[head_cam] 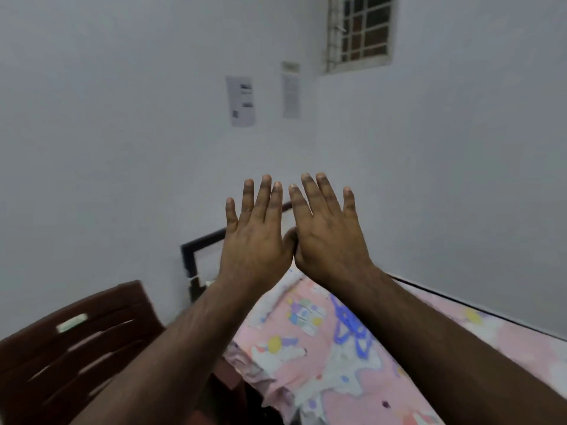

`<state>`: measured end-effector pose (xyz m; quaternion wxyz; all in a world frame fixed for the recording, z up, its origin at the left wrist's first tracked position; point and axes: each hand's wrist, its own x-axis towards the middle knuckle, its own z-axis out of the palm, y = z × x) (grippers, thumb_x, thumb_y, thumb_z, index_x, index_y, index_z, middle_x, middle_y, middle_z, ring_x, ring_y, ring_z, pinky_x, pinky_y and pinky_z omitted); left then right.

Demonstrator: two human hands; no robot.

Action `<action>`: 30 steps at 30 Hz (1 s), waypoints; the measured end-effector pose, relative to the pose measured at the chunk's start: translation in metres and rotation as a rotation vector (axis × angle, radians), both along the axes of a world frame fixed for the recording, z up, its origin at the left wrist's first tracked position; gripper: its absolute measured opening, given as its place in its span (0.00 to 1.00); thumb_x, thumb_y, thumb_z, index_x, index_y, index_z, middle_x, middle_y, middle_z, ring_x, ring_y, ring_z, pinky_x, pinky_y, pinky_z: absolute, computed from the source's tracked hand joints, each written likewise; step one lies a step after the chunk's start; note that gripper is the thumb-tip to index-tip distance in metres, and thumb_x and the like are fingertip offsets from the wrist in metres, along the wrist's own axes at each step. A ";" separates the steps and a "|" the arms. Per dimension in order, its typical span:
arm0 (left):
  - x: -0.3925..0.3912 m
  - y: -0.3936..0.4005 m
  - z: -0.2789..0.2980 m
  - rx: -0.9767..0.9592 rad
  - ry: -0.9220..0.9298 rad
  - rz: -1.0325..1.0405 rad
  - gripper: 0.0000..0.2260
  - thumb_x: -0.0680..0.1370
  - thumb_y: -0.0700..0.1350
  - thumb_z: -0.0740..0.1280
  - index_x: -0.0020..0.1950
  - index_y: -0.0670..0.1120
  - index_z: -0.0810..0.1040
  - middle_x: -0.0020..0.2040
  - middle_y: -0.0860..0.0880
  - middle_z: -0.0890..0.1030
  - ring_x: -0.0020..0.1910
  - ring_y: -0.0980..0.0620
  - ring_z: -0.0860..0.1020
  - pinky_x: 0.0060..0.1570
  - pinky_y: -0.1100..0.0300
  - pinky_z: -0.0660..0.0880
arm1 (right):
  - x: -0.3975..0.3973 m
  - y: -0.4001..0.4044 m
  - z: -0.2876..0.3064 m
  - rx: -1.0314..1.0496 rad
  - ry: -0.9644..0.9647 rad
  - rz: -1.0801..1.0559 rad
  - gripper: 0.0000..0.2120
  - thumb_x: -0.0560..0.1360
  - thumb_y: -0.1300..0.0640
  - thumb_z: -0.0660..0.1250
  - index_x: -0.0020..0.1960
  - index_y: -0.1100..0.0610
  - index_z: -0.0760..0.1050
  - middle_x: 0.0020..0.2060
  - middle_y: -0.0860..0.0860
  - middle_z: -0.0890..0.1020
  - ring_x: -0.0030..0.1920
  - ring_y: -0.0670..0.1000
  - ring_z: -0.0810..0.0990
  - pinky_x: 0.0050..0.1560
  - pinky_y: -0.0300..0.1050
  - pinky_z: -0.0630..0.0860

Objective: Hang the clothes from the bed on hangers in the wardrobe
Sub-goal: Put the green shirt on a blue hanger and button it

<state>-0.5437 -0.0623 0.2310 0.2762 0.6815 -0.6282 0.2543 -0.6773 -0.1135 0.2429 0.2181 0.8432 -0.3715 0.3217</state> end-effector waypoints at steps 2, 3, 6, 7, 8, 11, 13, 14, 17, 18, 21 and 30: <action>-0.018 -0.033 -0.015 0.011 0.013 -0.085 0.34 0.80 0.62 0.42 0.83 0.46 0.47 0.83 0.48 0.43 0.80 0.47 0.36 0.78 0.43 0.38 | -0.023 -0.022 -0.012 0.005 -0.002 -0.086 0.34 0.75 0.54 0.65 0.79 0.58 0.59 0.79 0.59 0.59 0.80 0.60 0.53 0.74 0.70 0.54; -0.027 -0.049 -0.023 0.017 0.026 -0.132 0.35 0.79 0.62 0.42 0.83 0.45 0.49 0.83 0.48 0.45 0.80 0.47 0.38 0.78 0.43 0.39 | -0.033 -0.033 -0.019 0.013 0.001 -0.124 0.34 0.75 0.54 0.65 0.78 0.59 0.60 0.79 0.59 0.60 0.80 0.60 0.54 0.74 0.70 0.54; -0.053 -0.092 -0.047 0.042 0.054 -0.274 0.34 0.80 0.59 0.46 0.82 0.44 0.53 0.82 0.46 0.50 0.81 0.45 0.44 0.78 0.41 0.44 | -0.060 -0.058 -0.042 0.055 0.007 -0.235 0.33 0.75 0.55 0.65 0.78 0.59 0.61 0.78 0.59 0.61 0.79 0.60 0.55 0.73 0.69 0.55; -0.062 -0.106 -0.057 0.056 0.061 -0.315 0.33 0.80 0.59 0.47 0.81 0.43 0.54 0.82 0.45 0.52 0.81 0.45 0.45 0.78 0.40 0.45 | -0.068 -0.067 -0.051 0.071 0.006 -0.274 0.33 0.74 0.55 0.65 0.77 0.59 0.61 0.78 0.59 0.61 0.79 0.60 0.56 0.73 0.70 0.56; -0.072 -0.119 -0.067 0.073 0.069 -0.356 0.33 0.80 0.58 0.49 0.81 0.43 0.55 0.82 0.45 0.53 0.81 0.44 0.46 0.78 0.40 0.46 | -0.078 -0.073 -0.060 0.088 0.008 -0.314 0.33 0.74 0.56 0.65 0.77 0.59 0.62 0.78 0.59 0.62 0.79 0.60 0.56 0.73 0.69 0.56; -0.104 -0.150 -0.098 0.118 0.063 -0.475 0.32 0.80 0.57 0.50 0.81 0.43 0.58 0.82 0.44 0.56 0.81 0.43 0.50 0.77 0.39 0.49 | -0.109 -0.088 -0.091 0.167 0.002 -0.438 0.33 0.74 0.56 0.64 0.77 0.59 0.61 0.78 0.58 0.61 0.79 0.59 0.55 0.74 0.69 0.56; -0.129 -0.166 -0.120 0.167 0.053 -0.536 0.31 0.80 0.57 0.50 0.80 0.42 0.59 0.81 0.44 0.58 0.81 0.42 0.52 0.76 0.37 0.52 | -0.131 -0.093 -0.112 0.237 0.001 -0.517 0.33 0.75 0.55 0.63 0.78 0.58 0.61 0.78 0.58 0.61 0.80 0.59 0.54 0.74 0.69 0.55; -0.142 -0.172 -0.131 0.201 0.055 -0.563 0.32 0.80 0.57 0.49 0.80 0.42 0.60 0.81 0.44 0.58 0.81 0.42 0.53 0.76 0.37 0.52 | -0.142 -0.094 -0.124 0.271 0.002 -0.556 0.32 0.75 0.55 0.63 0.78 0.58 0.61 0.78 0.58 0.61 0.80 0.59 0.54 0.74 0.69 0.54; -0.181 -0.186 -0.169 0.296 0.047 -0.644 0.32 0.79 0.57 0.49 0.80 0.42 0.61 0.81 0.44 0.59 0.80 0.41 0.54 0.75 0.38 0.51 | -0.177 -0.097 -0.162 0.364 -0.013 -0.648 0.33 0.73 0.55 0.67 0.76 0.59 0.64 0.77 0.59 0.64 0.79 0.60 0.58 0.74 0.69 0.56; -0.195 -0.190 -0.182 0.319 0.032 -0.665 0.32 0.79 0.56 0.49 0.79 0.42 0.62 0.81 0.43 0.60 0.80 0.41 0.55 0.75 0.38 0.52 | -0.189 -0.099 -0.175 0.397 -0.014 -0.674 0.34 0.72 0.55 0.68 0.76 0.59 0.65 0.76 0.59 0.65 0.78 0.60 0.59 0.73 0.69 0.56; -0.238 -0.203 -0.221 0.404 -0.018 -0.709 0.32 0.79 0.57 0.49 0.79 0.42 0.63 0.80 0.44 0.60 0.80 0.42 0.56 0.75 0.39 0.52 | -0.231 -0.106 -0.214 0.510 -0.016 -0.748 0.34 0.72 0.55 0.68 0.76 0.59 0.64 0.77 0.59 0.64 0.79 0.60 0.58 0.73 0.70 0.56; -0.376 -0.248 -0.307 0.647 -0.122 -0.758 0.29 0.81 0.57 0.53 0.78 0.42 0.66 0.78 0.43 0.65 0.78 0.39 0.60 0.73 0.37 0.59 | -0.370 -0.139 -0.293 0.857 -0.042 -0.802 0.32 0.80 0.52 0.59 0.81 0.57 0.52 0.81 0.57 0.52 0.81 0.58 0.46 0.75 0.67 0.43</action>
